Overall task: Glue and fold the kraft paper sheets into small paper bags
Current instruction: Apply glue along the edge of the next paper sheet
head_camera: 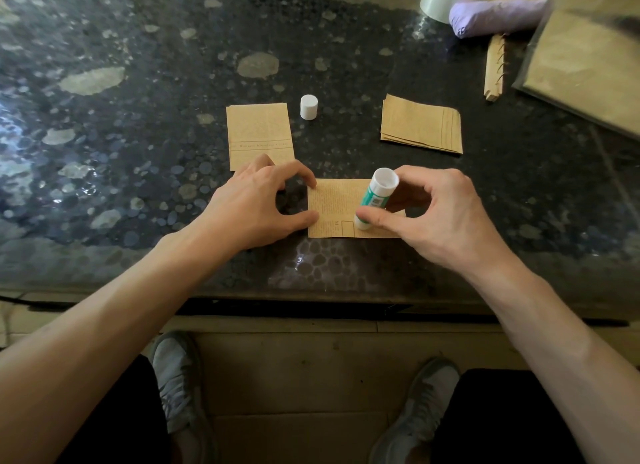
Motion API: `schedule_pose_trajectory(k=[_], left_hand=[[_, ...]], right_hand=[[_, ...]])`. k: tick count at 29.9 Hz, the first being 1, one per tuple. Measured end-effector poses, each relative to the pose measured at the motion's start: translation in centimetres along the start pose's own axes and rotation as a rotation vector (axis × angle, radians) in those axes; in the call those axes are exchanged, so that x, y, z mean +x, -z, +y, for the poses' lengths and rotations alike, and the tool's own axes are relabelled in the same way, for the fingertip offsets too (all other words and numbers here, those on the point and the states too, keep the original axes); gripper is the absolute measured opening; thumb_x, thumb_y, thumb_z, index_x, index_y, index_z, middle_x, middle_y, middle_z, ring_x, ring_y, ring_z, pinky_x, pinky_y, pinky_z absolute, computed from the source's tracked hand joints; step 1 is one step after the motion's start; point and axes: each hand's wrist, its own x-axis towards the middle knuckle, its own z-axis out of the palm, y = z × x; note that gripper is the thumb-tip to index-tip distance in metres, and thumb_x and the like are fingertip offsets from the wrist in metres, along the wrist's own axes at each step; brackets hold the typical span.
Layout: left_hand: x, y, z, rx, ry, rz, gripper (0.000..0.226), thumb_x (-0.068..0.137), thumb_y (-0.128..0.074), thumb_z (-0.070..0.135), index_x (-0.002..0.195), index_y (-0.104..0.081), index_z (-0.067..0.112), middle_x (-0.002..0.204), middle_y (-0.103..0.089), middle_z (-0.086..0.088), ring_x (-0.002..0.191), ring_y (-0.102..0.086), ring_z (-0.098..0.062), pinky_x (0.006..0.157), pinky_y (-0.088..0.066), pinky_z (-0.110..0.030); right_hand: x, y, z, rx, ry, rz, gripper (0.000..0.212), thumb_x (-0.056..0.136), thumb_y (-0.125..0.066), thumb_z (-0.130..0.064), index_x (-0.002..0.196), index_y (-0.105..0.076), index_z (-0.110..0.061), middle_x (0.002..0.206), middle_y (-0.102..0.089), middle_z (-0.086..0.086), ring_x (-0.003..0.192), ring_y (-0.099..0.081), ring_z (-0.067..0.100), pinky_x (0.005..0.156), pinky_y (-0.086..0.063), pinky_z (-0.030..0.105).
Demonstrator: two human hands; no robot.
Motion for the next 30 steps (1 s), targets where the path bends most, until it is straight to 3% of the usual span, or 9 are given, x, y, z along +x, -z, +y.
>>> schedule_pose_trajectory(k=[6,12,20,26,30], left_hand=[[0.0,-0.1,0.0,0.001,-0.006,0.007,0.048,0.080,-0.069,0.064,0.124,-0.052,0.052,0.111,-0.046,0.006,0.107,-0.049,-0.016,0.089,-0.050,-0.043],[0.0,0.0,-0.1,0.003,-0.006,0.003,0.049,0.079,-0.068,0.066,0.123,-0.052,0.053,0.110,-0.046,0.007,0.106,-0.049,-0.016,0.087,-0.050,-0.042],[0.0,-0.1,0.0,0.006,-0.005,0.005,0.048,0.078,-0.068,0.066,0.122,-0.052,0.053,0.110,-0.046,0.007,0.109,-0.051,-0.018,0.089,-0.051,-0.044],[0.0,0.0,0.0,0.000,-0.003,0.004,0.048,0.079,-0.068,0.066,0.122,-0.052,0.053,0.110,-0.046,0.007,0.108,-0.050,-0.017,0.090,-0.051,-0.045],[0.0,0.0,-0.1,-0.001,-0.013,0.006,0.048,0.080,-0.068,0.065,0.123,-0.052,0.052,0.111,-0.047,0.006,0.109,-0.050,-0.018,0.091,-0.051,-0.046]], right_hand=[[0.0,0.2,0.0,0.025,0.007,-0.037,0.036,0.078,-0.082,-0.052,0.104,-0.074,-0.030,0.104,-0.073,-0.017,0.096,-0.070,0.002,0.083,-0.060,0.028],[0.0,0.8,0.1,0.090,0.051,-0.130,0.027,0.081,-0.085,-0.040,0.105,-0.075,-0.032,0.104,-0.074,-0.021,0.099,-0.069,-0.005,0.087,-0.057,0.020],[-0.2,1.1,0.1,0.103,0.067,-0.164,0.024,0.081,-0.084,-0.041,0.102,-0.075,-0.034,0.101,-0.074,-0.021,0.097,-0.070,-0.004,0.085,-0.055,0.016],[-0.5,1.2,0.6,0.254,-0.007,0.029,0.021,0.087,-0.082,-0.034,0.104,-0.077,-0.023,0.098,-0.076,-0.017,0.097,-0.072,-0.001,0.082,-0.057,0.017],[-0.1,0.8,0.8,0.208,0.027,0.146,0.024,0.090,-0.080,-0.032,0.110,-0.075,-0.019,0.102,-0.073,-0.017,0.100,-0.071,0.002,0.085,-0.058,0.020]])
